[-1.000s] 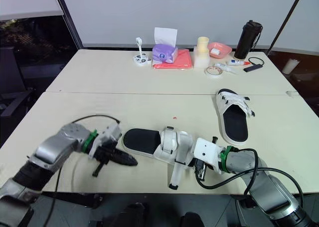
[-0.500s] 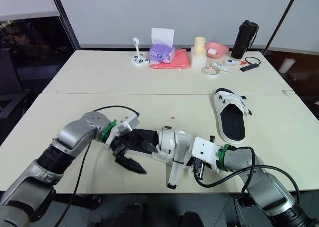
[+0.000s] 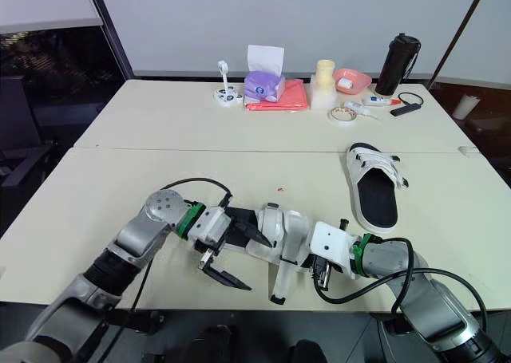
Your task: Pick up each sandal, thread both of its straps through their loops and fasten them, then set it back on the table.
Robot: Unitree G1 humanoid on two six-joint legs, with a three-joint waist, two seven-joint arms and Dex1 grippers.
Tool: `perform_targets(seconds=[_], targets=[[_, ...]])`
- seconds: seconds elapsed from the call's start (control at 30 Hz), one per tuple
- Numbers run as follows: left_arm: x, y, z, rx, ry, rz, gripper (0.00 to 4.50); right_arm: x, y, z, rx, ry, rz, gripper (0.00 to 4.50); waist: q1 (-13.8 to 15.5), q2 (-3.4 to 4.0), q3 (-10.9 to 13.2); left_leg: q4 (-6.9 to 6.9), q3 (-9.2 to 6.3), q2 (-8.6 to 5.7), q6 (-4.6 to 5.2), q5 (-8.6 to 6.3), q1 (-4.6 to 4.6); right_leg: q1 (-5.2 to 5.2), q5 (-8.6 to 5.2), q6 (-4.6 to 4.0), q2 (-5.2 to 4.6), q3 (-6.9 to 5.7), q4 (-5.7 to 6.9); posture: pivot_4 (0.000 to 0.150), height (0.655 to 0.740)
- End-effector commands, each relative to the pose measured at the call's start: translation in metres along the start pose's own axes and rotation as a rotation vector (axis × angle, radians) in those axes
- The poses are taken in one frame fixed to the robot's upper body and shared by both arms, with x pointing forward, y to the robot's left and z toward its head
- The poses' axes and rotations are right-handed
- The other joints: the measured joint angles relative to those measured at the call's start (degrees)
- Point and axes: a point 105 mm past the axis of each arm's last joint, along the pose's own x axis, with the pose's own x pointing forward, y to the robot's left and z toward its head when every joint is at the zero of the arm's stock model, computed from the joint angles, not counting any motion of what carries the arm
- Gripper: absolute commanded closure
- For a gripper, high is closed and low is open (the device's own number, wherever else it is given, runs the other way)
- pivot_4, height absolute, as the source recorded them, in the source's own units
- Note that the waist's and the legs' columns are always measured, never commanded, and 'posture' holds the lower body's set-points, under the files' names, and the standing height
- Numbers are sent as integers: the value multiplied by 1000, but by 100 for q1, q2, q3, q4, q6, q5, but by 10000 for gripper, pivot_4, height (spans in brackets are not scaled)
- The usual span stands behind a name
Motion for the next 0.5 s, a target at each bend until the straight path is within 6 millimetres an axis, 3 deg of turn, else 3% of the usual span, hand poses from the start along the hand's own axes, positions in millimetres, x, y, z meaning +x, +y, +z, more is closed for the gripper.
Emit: perform_targets(seconds=[0.03,0.33,0.4,0.5], targets=[[-2,-1,3,310,29,-26,3011,7,42,-44,145,160,165,45000,0,1,0,0,1,-1,0,0,0,0,0,0,0,0,0,1500,7400],[12,9,-3,752,12,51,3011,7,39,-44,139,159,161,45000,1,-2,-1,4,-1,-12,1,0,2,6,10,20,1,-2,-1,1500,7400],[12,10,-8,755,26,54,3011,7,39,-44,137,160,161,45000,0,-2,-1,4,1,-14,1,1,2,7,11,23,2,-4,0,1500,7400],[8,14,-17,621,31,100,3011,7,40,-44,137,160,159,45000,-5,-2,-1,4,1,-18,1,1,3,10,16,37,3,-5,2,1500,7400]])
